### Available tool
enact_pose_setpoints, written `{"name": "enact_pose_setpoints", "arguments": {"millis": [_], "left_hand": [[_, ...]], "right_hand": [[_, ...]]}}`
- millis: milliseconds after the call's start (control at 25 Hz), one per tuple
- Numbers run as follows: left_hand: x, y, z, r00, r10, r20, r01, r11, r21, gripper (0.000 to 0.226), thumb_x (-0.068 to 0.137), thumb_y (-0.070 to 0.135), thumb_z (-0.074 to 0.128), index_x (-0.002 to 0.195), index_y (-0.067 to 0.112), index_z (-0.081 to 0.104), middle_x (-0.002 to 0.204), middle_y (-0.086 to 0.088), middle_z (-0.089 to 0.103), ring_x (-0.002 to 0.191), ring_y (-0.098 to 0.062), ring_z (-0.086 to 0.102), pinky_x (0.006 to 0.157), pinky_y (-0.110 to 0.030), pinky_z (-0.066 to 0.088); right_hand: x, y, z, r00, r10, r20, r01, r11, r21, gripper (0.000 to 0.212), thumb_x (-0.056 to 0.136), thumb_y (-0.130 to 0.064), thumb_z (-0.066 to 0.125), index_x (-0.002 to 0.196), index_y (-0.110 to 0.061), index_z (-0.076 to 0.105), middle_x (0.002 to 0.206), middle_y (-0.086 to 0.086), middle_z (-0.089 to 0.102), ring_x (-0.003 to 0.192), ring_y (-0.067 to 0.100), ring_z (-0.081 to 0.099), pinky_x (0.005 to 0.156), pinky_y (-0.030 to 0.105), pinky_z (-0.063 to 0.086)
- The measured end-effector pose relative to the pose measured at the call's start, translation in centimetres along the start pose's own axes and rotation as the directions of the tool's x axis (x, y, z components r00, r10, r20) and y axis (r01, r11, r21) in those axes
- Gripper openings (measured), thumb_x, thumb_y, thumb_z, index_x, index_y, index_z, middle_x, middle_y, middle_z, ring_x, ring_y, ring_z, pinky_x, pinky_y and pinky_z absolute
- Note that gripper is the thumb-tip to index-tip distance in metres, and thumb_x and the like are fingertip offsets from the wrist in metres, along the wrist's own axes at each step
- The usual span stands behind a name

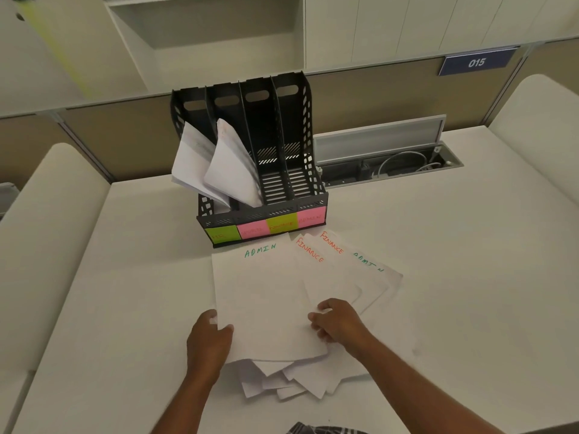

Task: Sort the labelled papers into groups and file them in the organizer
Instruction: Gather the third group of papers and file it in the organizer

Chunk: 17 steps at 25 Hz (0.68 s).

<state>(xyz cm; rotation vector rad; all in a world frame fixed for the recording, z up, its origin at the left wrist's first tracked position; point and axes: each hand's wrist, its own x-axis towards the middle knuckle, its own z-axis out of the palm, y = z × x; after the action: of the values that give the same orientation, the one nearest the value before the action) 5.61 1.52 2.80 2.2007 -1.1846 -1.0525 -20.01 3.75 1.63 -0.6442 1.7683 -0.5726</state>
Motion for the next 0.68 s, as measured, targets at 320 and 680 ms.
{"name": "enact_pose_setpoints", "arguments": {"millis": [320, 680], "left_hand": [[1.0, 1.0, -2.1, 0.94, -0.211, 0.267, 0.262, 0.95, -0.171, 0.012, 0.087, -0.003, 0.069, 0.098, -0.005, 0.065, 0.088, -0.018, 0.065, 0.063, -0.022, 0.059, 0.041, -0.019, 0.048], [1.4, 2.7, -2.8, 0.943, 0.014, 0.333, 0.16, 0.857, -0.489, 0.007, 0.092, 0.007, 0.067, 0.097, 0.005, 0.071, 0.089, -0.013, 0.078, 0.084, -0.035, 0.073, 0.073, -0.041, 0.059]], "right_hand": [[-1.1, -0.7, 0.1, 1.0, 0.018, 0.015, -0.016, 0.991, -0.13, 0.039, 0.087, -0.037, 0.072, 0.113, -0.01, 0.059, 0.112, 0.004, 0.061, 0.09, 0.023, 0.068, 0.068, 0.029, 0.057], [-1.5, -0.8, -2.9, 0.945, -0.158, 0.287, 0.14, 0.987, 0.082, 0.019, 0.09, -0.027, 0.072, 0.1, -0.011, 0.074, 0.099, 0.005, 0.077, 0.088, 0.017, 0.073, 0.08, 0.035, 0.061]]}}
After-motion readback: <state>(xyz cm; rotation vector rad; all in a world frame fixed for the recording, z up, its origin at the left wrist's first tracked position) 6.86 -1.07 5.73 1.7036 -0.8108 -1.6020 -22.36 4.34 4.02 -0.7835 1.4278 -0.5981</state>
